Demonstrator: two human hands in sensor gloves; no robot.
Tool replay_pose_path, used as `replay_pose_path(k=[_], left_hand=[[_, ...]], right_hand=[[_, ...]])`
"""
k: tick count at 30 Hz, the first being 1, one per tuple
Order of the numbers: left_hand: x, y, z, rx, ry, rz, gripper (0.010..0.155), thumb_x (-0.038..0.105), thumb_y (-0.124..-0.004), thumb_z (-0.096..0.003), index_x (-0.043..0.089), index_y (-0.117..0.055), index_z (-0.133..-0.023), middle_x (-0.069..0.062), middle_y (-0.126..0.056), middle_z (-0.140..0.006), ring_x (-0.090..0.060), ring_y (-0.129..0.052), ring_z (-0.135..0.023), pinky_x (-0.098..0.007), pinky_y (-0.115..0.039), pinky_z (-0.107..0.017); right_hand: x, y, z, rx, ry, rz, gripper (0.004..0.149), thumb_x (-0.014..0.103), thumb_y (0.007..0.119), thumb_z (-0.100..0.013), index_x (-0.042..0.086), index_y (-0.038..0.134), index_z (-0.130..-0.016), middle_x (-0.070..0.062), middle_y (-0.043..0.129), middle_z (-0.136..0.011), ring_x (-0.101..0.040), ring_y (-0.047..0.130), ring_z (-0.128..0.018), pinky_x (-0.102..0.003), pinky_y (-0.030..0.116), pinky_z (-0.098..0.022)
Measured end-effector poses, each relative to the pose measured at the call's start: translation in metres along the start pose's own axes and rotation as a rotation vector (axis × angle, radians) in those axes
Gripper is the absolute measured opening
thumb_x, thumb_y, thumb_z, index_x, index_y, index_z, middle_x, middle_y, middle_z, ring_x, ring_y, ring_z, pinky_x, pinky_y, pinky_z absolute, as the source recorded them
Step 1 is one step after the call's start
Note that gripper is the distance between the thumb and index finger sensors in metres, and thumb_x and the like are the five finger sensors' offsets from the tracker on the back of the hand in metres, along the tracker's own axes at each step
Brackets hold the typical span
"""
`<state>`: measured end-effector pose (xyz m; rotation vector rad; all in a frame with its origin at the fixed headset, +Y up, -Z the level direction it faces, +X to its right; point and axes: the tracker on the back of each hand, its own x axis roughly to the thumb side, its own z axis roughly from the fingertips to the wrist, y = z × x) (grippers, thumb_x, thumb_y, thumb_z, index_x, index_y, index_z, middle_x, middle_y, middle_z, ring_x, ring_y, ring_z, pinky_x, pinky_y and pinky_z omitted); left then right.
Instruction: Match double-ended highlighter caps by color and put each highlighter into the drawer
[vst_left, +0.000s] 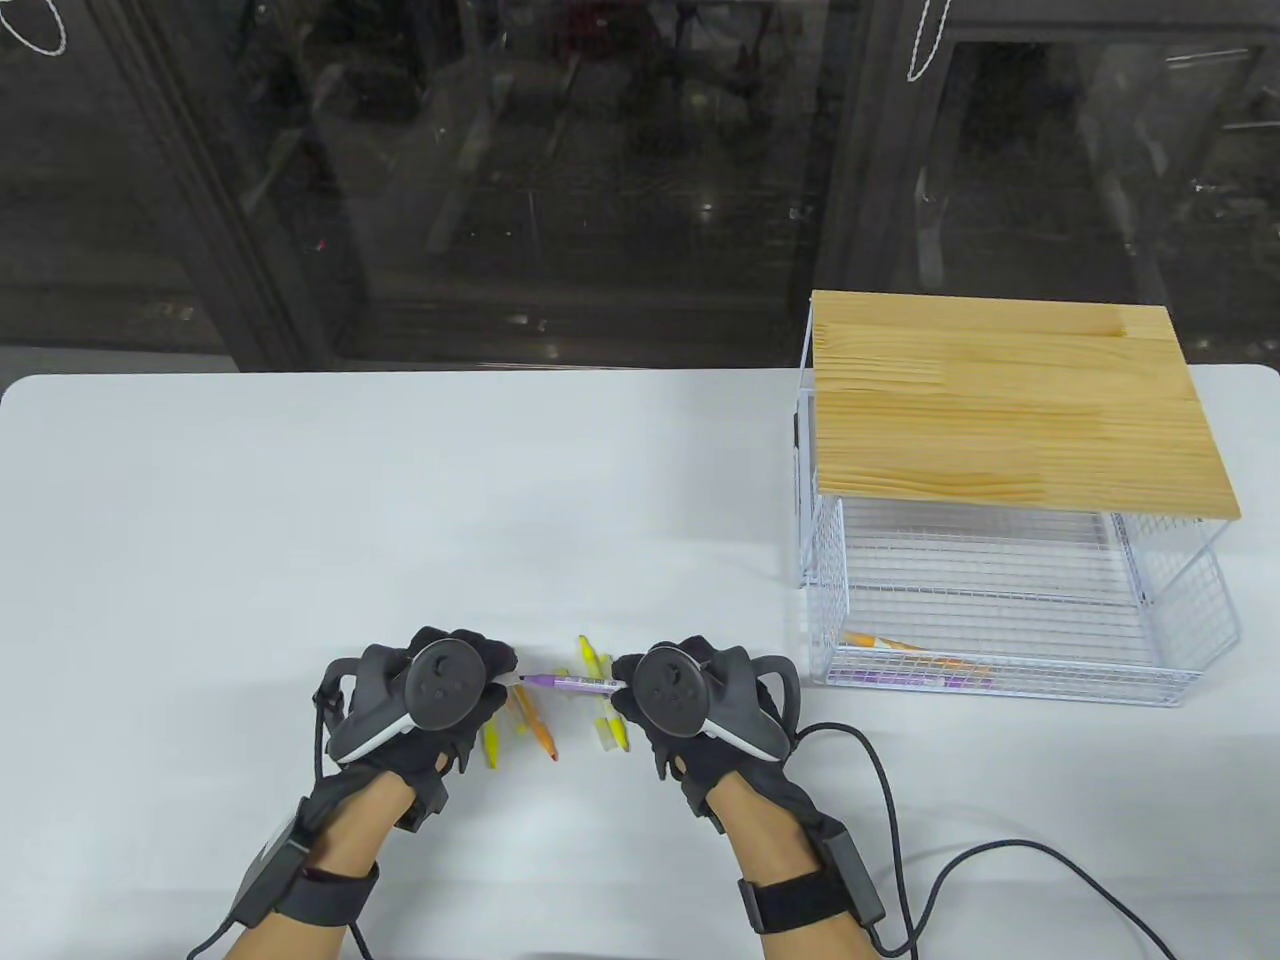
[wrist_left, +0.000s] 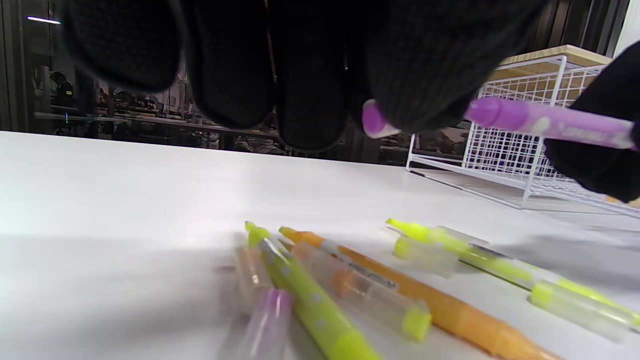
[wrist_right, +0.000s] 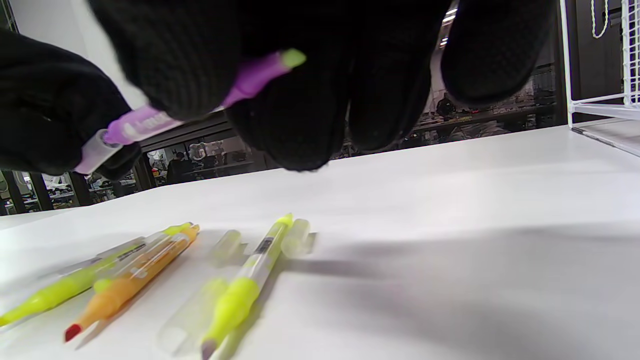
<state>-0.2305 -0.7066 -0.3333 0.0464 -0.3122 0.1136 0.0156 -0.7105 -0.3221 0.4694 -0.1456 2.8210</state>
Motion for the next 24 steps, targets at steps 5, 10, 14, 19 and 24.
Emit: replay_pose_path(k=[5, 10, 14, 19, 24], left_hand=[[0.0029, -0.0008, 0.0001, -0.001, -0.018, 0.001, 0.048, 0.041, -0.086, -0.0378, 0.031, -0.087, -0.084, 0.003, -0.093, -0.089, -0.035, -0.087, -0.081, -0.059, -0.078, -0.052], [0.0045, -0.0016, 0.0002, 0.007, -0.033, 0.006, 0.047, 0.041, -0.086, -0.038, 0.033, -0.086, -0.085, 0.003, -0.094, -0.088, -0.035, -0.088, -0.081, -0.059, -0.079, -0.052], [0.0048, -0.002, 0.0, 0.012, -0.048, 0.019, 0.047, 0.04, -0.086, -0.038, 0.034, -0.086, -0.085, 0.003, -0.094, -0.089, -0.034, -0.088, -0.081, -0.059, -0.079, -0.052], [0.0041, -0.0007, 0.0007, 0.035, -0.054, 0.047, 0.047, 0.04, -0.086, -0.038, 0.035, -0.085, -0.085, 0.003, -0.096, -0.087, -0.034, -0.09, -0.08, -0.059, -0.079, -0.052], [0.0019, 0.001, 0.0015, 0.064, -0.062, 0.092, 0.047, 0.039, -0.086, -0.0382, 0.035, -0.085, -0.085, 0.004, -0.098, -0.083, -0.033, -0.092, -0.077, -0.059, -0.08, -0.051]], right_hand=[[0.0007, 0.0004, 0.0, 0.003, -0.004, -0.002, 0.045, 0.044, 0.084, -0.039, 0.03, 0.093, -0.081, 0.002, 0.1, -0.071, -0.031, 0.094, -0.072, -0.054, 0.076, -0.055], [0.0011, 0.0008, -0.0002, 0.001, -0.005, -0.003, 0.045, 0.044, 0.085, -0.039, 0.03, 0.093, -0.081, 0.002, 0.1, -0.072, -0.031, 0.094, -0.073, -0.054, 0.076, -0.055], [0.0011, 0.0007, -0.0001, -0.003, -0.004, -0.002, 0.044, 0.044, 0.085, -0.039, 0.03, 0.093, -0.081, 0.002, 0.1, -0.072, -0.031, 0.094, -0.073, -0.054, 0.076, -0.055], [0.0005, 0.0004, -0.0001, -0.009, -0.005, -0.004, 0.045, 0.044, 0.085, -0.039, 0.03, 0.093, -0.081, 0.002, 0.1, -0.072, -0.031, 0.094, -0.073, -0.054, 0.076, -0.055], [-0.0004, -0.0001, -0.0001, -0.021, -0.004, -0.004, 0.044, 0.043, 0.085, -0.039, 0.031, 0.093, -0.081, 0.002, 0.1, -0.072, -0.03, 0.094, -0.073, -0.054, 0.077, -0.055]])
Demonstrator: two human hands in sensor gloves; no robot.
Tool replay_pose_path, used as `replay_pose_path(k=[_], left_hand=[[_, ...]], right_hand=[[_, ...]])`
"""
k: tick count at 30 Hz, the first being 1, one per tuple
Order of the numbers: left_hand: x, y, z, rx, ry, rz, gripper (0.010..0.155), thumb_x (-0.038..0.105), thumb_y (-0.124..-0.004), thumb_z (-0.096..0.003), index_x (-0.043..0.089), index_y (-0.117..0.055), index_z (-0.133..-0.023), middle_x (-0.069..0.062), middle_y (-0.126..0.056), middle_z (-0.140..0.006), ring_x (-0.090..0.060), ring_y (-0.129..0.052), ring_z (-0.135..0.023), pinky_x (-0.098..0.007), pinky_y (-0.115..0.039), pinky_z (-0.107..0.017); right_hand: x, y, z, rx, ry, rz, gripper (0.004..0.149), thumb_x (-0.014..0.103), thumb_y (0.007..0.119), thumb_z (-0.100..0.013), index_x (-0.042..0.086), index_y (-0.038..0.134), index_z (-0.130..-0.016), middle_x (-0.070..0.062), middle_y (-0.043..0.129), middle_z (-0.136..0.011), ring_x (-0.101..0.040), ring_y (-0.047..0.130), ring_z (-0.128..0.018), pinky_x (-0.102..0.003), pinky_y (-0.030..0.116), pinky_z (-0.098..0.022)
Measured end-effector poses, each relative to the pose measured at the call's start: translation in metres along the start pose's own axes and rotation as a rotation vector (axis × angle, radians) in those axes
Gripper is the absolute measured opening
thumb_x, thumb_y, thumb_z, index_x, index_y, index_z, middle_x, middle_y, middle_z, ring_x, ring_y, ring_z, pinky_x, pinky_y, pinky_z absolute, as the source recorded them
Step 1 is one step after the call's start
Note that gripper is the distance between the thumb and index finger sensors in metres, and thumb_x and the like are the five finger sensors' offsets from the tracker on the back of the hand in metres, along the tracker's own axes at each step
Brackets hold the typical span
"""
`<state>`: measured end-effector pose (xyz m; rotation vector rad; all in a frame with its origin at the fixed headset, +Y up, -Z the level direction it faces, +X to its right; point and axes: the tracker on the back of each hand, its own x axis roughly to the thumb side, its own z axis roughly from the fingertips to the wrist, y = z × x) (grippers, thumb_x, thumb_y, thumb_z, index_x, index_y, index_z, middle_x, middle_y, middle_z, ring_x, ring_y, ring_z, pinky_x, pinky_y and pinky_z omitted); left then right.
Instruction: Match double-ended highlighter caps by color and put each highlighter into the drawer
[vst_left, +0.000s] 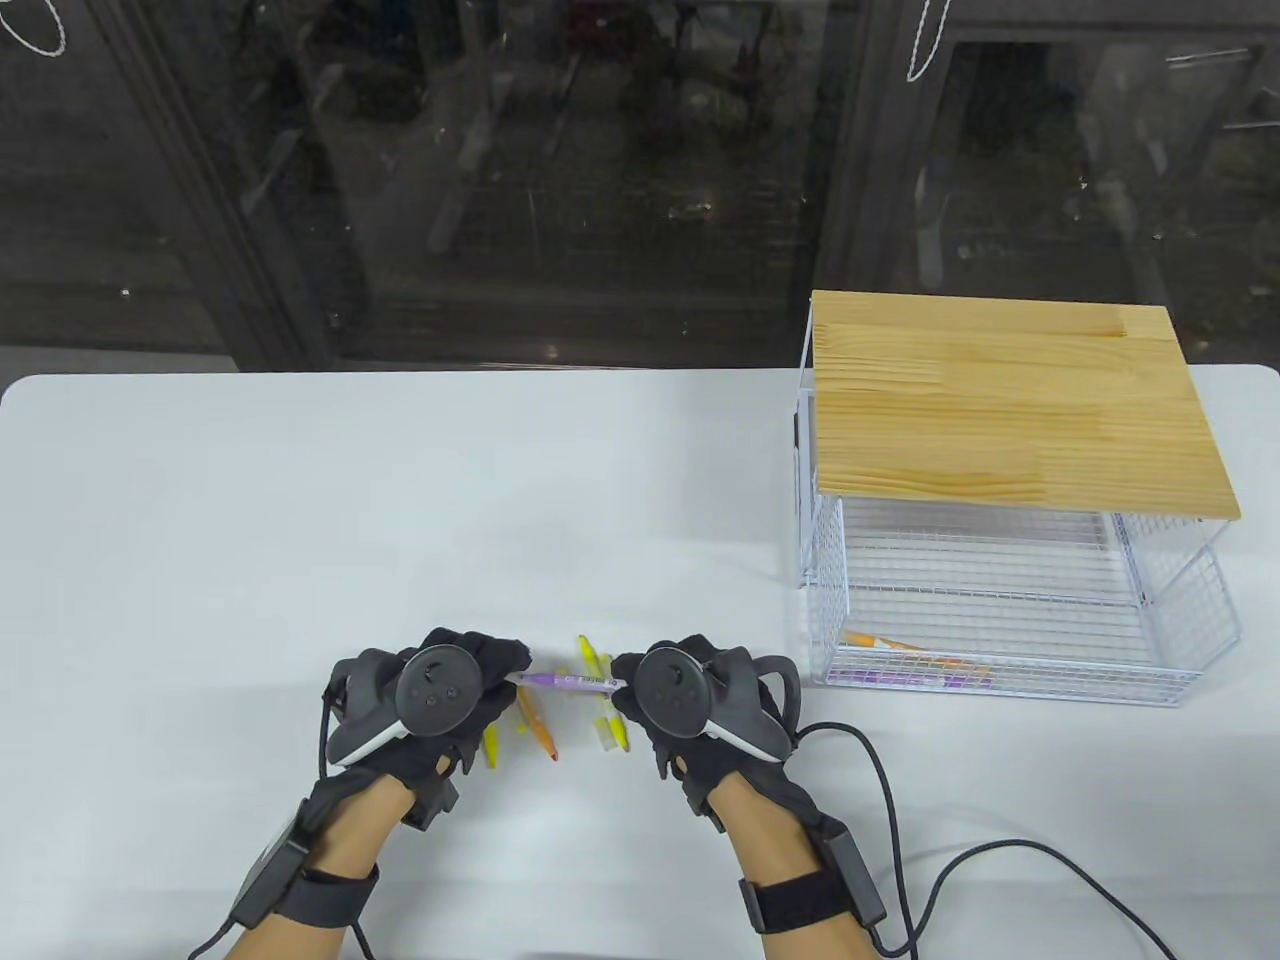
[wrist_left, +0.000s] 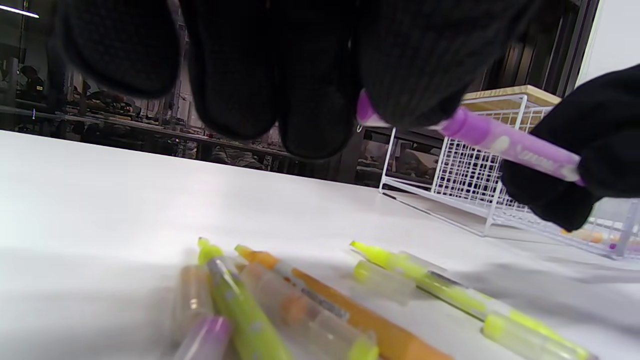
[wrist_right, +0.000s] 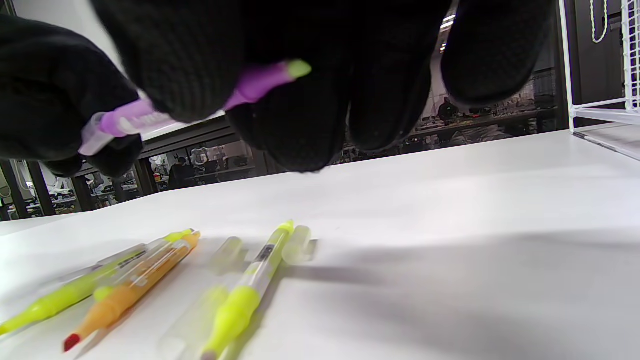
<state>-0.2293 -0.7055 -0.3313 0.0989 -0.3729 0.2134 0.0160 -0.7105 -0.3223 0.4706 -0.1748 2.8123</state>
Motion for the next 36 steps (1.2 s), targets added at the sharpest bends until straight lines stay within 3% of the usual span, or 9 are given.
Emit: replay_pose_path(k=[17, 36], left_hand=[[0.002, 0.002, 0.002, 0.03, -0.049, 0.027, 0.047, 0.037, -0.086, -0.0383, 0.032, -0.084, -0.085, 0.003, -0.099, -0.078, -0.031, -0.095, -0.071, -0.059, -0.08, -0.051], [0.015, 0.001, 0.004, 0.025, -0.146, 0.002, 0.045, 0.033, -0.089, -0.0348, 0.026, -0.092, -0.08, 0.0, -0.105, -0.07, -0.03, -0.102, -0.063, -0.056, -0.085, -0.05]], right_hand=[[0.001, -0.002, 0.002, -0.05, -0.034, -0.01, 0.044, 0.041, 0.086, -0.039, 0.032, 0.093, -0.081, 0.003, 0.1, -0.07, -0.03, 0.094, -0.073, -0.054, 0.076, -0.056], [0.005, -0.002, 0.004, -0.006, -0.097, 0.009, 0.044, 0.034, 0.087, -0.037, 0.027, 0.094, -0.08, 0.001, 0.101, -0.069, -0.031, 0.092, -0.074, -0.055, 0.074, -0.059]])
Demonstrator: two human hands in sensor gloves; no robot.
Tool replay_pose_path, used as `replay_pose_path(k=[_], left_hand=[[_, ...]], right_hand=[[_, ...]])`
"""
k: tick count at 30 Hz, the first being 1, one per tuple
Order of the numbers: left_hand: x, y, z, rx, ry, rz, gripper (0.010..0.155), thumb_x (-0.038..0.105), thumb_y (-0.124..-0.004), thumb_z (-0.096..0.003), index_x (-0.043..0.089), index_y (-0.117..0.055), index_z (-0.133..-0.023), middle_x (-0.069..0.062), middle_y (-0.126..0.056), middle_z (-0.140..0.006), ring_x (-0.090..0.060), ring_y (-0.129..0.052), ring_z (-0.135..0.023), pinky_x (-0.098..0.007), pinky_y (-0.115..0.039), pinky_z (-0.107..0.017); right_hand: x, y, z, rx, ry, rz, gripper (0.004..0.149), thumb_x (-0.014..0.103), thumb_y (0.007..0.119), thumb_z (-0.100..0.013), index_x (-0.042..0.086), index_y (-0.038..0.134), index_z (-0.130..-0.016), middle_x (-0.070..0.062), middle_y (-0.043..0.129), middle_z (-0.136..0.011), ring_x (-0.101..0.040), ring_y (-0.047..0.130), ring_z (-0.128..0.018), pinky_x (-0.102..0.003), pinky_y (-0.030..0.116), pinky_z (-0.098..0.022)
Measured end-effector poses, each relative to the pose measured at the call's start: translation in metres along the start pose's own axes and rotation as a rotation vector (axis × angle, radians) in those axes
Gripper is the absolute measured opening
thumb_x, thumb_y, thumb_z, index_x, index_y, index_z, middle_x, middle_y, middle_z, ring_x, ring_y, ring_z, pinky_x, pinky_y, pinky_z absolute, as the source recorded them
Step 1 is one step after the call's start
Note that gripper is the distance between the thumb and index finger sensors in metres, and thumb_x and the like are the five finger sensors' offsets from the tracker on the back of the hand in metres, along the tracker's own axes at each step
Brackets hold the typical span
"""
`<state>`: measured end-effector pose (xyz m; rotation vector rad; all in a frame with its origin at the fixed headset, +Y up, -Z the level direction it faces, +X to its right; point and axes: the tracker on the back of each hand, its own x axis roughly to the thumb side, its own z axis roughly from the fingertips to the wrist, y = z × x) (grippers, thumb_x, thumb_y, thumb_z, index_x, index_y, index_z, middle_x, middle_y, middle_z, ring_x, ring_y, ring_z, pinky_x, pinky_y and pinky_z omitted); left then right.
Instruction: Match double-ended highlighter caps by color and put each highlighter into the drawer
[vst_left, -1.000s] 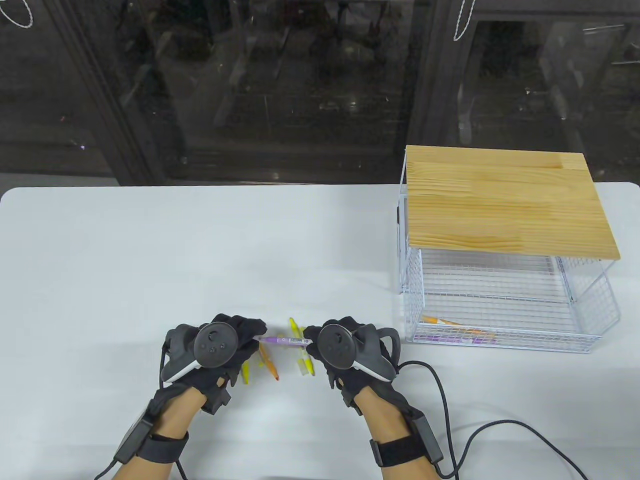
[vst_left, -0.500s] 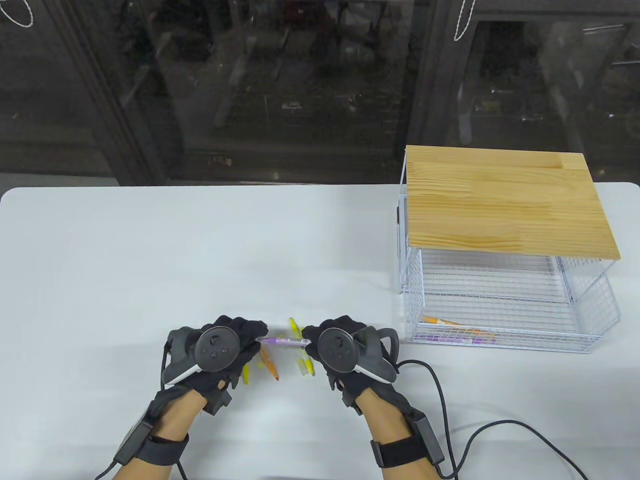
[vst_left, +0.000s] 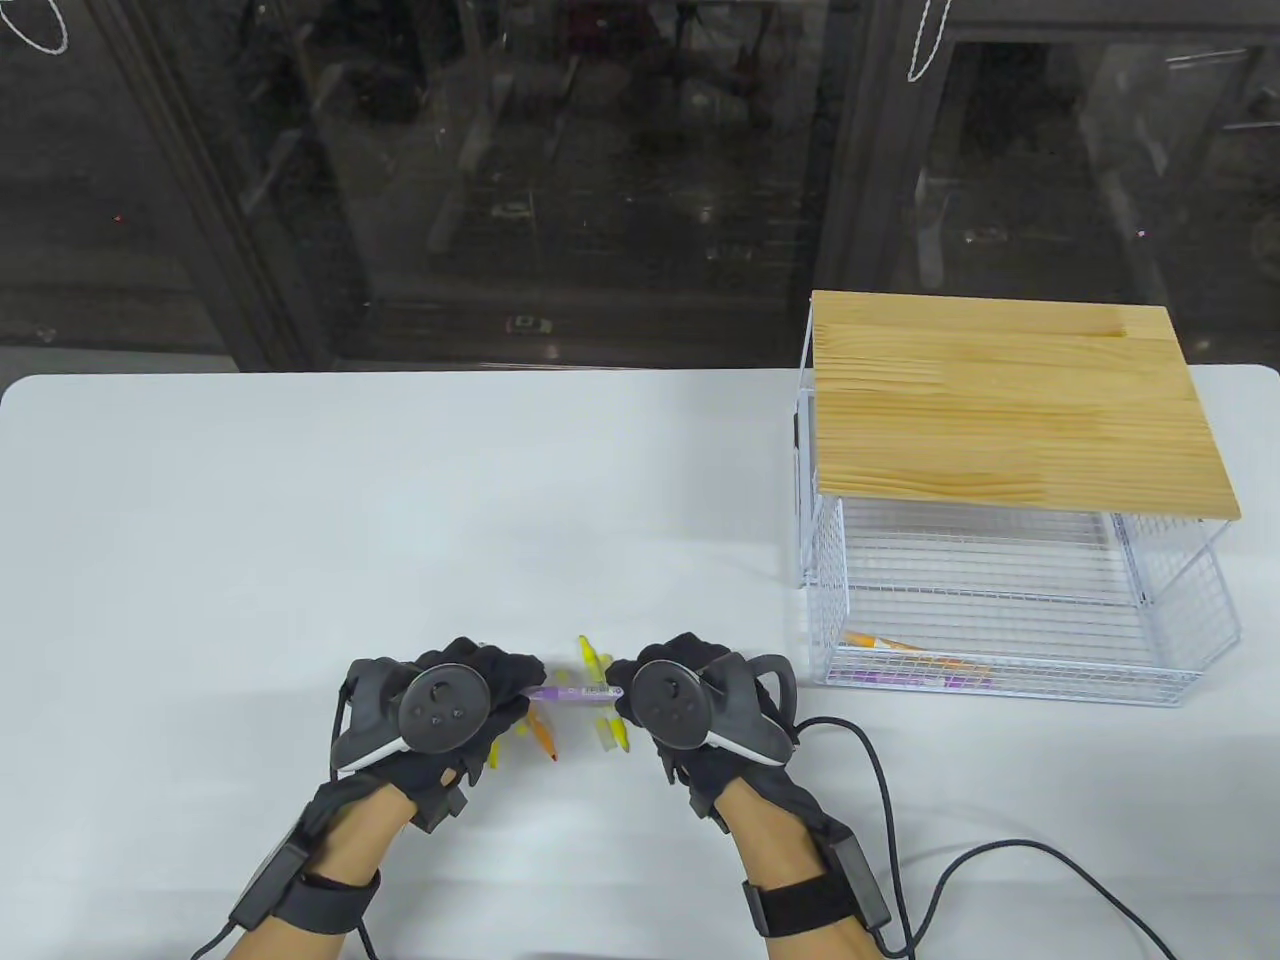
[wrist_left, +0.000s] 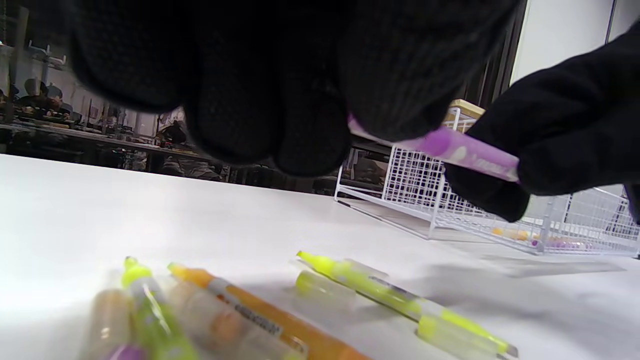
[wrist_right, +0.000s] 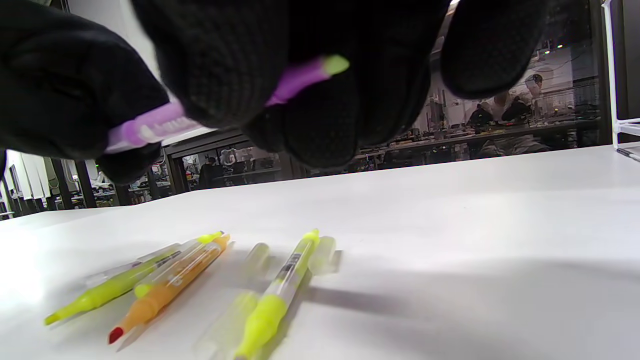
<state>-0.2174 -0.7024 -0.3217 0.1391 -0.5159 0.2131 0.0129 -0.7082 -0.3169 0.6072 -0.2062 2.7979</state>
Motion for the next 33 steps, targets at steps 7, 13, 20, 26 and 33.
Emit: replay_pose_path(k=[7, 13, 20, 26, 33], left_hand=[[0.002, 0.002, 0.0, 0.018, -0.009, 0.012, 0.045, 0.033, -0.09, -0.0342, 0.025, -0.092, -0.079, -0.001, -0.105, -0.068, -0.03, -0.102, -0.062, -0.056, -0.085, -0.05], [0.005, 0.009, 0.002, 0.045, 0.014, -0.027, 0.045, 0.035, -0.089, -0.035, 0.027, -0.091, -0.08, 0.001, -0.104, -0.07, -0.03, -0.1, -0.063, -0.056, -0.085, -0.05], [-0.002, 0.012, 0.004, 0.079, 0.058, -0.017, 0.046, 0.037, -0.089, -0.0345, 0.03, -0.091, -0.08, 0.004, -0.104, -0.072, -0.029, -0.101, -0.065, -0.056, -0.085, -0.048], [0.006, 0.011, 0.004, 0.085, 0.029, -0.003, 0.046, 0.038, -0.089, -0.0345, 0.03, -0.091, -0.08, 0.005, -0.104, -0.072, -0.029, -0.101, -0.064, -0.055, -0.085, -0.048], [0.01, 0.008, 0.003, 0.077, 0.027, 0.003, 0.046, 0.038, -0.088, -0.0356, 0.032, -0.091, -0.081, 0.006, -0.104, -0.073, -0.028, -0.102, -0.065, -0.055, -0.086, -0.048]], right_hand=[[0.004, -0.003, 0.0, -0.024, -0.023, 0.023, 0.043, 0.033, 0.087, -0.036, 0.027, 0.095, -0.078, 0.001, 0.101, -0.068, -0.031, 0.093, -0.074, -0.054, 0.075, -0.059], [0.002, -0.004, 0.0, -0.023, -0.02, -0.001, 0.043, 0.035, 0.087, -0.037, 0.027, 0.095, -0.079, 0.002, 0.101, -0.069, -0.03, 0.093, -0.074, -0.054, 0.075, -0.058], [0.004, 0.001, -0.002, -0.013, 0.011, 0.018, 0.043, 0.044, 0.087, -0.04, 0.032, 0.093, -0.081, 0.006, 0.1, -0.075, -0.03, 0.093, -0.075, -0.054, 0.076, -0.056], [0.014, 0.005, -0.002, -0.004, -0.002, -0.025, 0.044, 0.046, 0.086, -0.04, 0.031, 0.092, -0.082, 0.004, 0.1, -0.075, -0.03, 0.093, -0.074, -0.053, 0.077, -0.056], [0.013, 0.008, -0.003, 0.019, -0.003, -0.062, 0.045, 0.046, 0.087, -0.041, 0.034, 0.089, -0.085, 0.002, 0.101, -0.071, -0.03, 0.095, -0.068, -0.054, 0.076, -0.056]])
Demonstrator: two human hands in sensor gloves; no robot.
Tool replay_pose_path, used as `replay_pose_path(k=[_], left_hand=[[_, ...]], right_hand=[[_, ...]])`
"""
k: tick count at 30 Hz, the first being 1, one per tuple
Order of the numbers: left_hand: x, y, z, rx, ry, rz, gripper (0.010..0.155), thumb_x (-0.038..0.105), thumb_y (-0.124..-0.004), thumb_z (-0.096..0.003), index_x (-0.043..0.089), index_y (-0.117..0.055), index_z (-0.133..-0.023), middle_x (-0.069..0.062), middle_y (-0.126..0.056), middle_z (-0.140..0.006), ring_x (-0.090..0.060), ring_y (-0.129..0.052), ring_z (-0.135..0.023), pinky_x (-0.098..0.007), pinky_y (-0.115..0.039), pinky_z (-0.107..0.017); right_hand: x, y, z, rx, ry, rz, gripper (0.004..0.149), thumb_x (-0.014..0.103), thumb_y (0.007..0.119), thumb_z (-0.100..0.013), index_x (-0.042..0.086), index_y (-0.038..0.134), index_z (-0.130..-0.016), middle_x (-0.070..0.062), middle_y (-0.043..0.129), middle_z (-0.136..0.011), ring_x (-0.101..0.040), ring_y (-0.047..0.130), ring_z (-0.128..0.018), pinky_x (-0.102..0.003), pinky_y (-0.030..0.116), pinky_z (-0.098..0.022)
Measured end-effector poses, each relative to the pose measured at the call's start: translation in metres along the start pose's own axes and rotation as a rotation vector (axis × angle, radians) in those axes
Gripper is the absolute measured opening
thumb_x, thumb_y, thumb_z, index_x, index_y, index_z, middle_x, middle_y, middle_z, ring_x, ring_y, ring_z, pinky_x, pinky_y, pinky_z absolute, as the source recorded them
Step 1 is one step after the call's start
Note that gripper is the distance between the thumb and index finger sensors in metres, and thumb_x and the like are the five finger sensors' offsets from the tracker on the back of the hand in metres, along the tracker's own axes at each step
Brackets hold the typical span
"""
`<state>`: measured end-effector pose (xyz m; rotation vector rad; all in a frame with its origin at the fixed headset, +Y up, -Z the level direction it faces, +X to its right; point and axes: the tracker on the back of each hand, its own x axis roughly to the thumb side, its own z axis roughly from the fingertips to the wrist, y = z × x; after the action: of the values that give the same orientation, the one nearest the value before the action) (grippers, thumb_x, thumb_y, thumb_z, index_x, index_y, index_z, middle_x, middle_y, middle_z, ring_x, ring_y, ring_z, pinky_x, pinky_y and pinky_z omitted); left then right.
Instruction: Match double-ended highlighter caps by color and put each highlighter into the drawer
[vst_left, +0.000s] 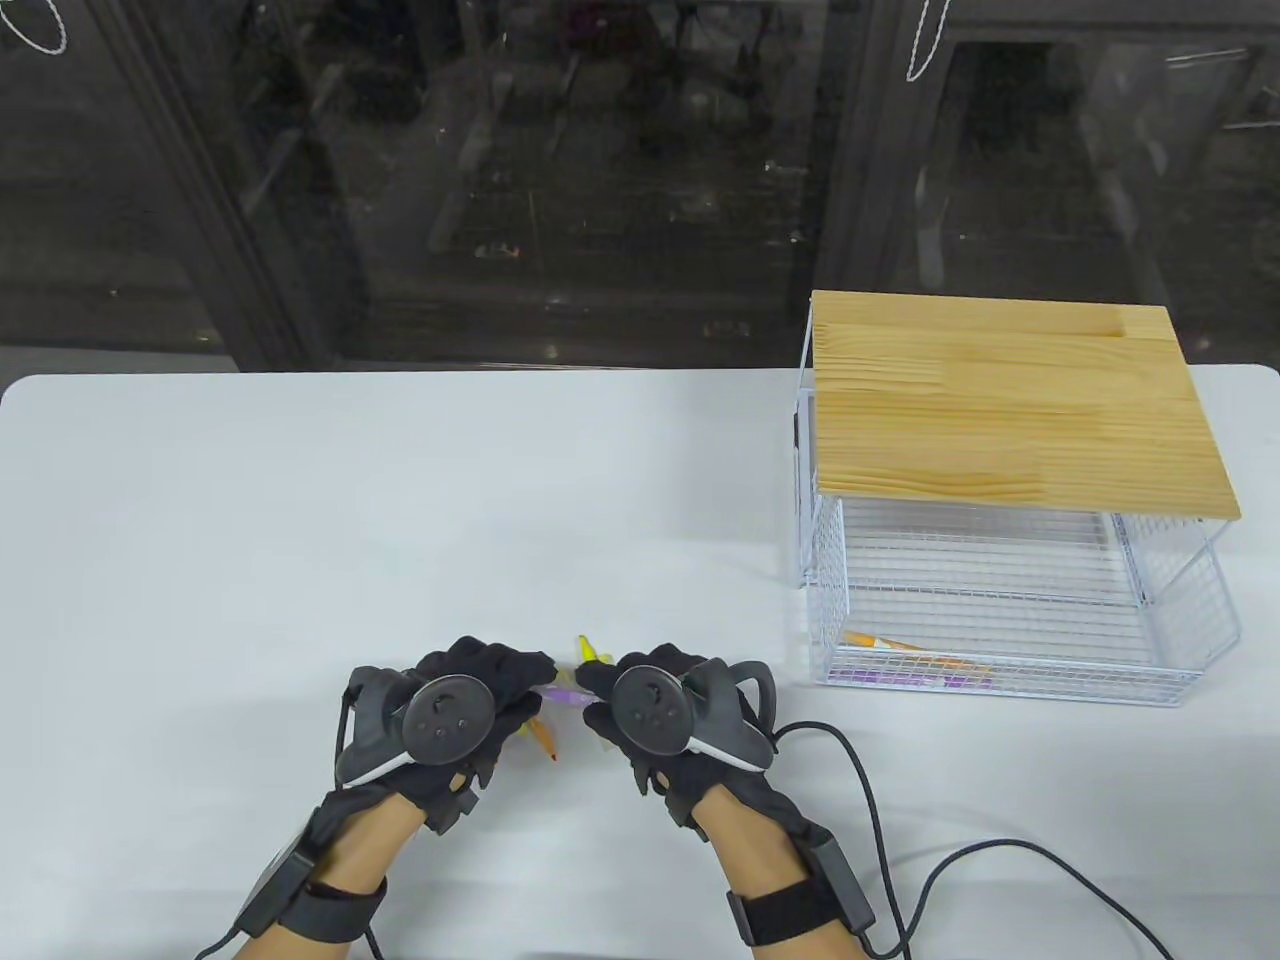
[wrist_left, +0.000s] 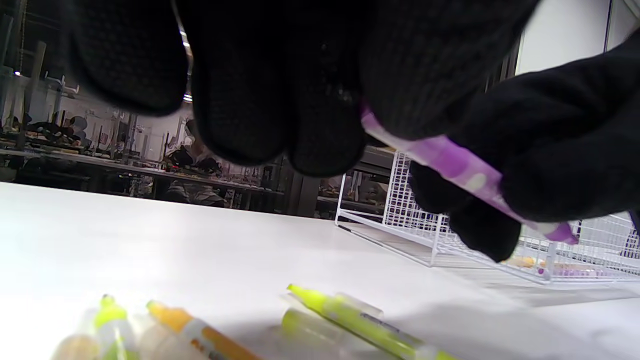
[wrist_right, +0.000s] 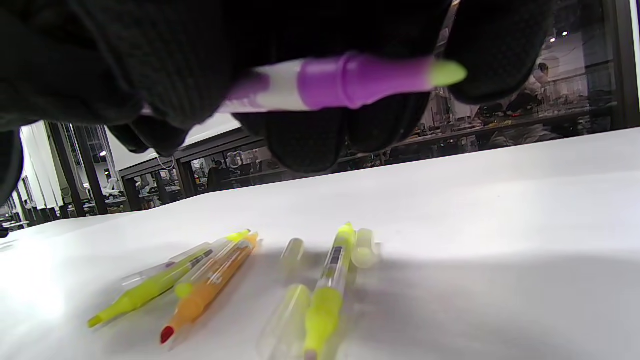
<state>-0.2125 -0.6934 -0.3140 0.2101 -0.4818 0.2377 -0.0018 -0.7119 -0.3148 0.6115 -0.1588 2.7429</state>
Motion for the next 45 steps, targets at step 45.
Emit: replay_pose_path(k=[45], left_hand=[[-0.068, -0.013, 0.002, -0.353, 0.515, -0.099, 0.046, 0.045, -0.089, -0.0355, 0.027, -0.096, -0.077, 0.0, -0.106, -0.066, -0.034, -0.101, -0.056, -0.054, -0.085, -0.041]], right_hand=[[-0.05, -0.014, 0.003, -0.058, 0.242, -0.507, 0.047, 0.041, 0.095, -0.036, 0.028, 0.08, -0.079, 0.003, 0.096, -0.077, -0.021, 0.107, -0.055, -0.064, 0.071, -0.057]])
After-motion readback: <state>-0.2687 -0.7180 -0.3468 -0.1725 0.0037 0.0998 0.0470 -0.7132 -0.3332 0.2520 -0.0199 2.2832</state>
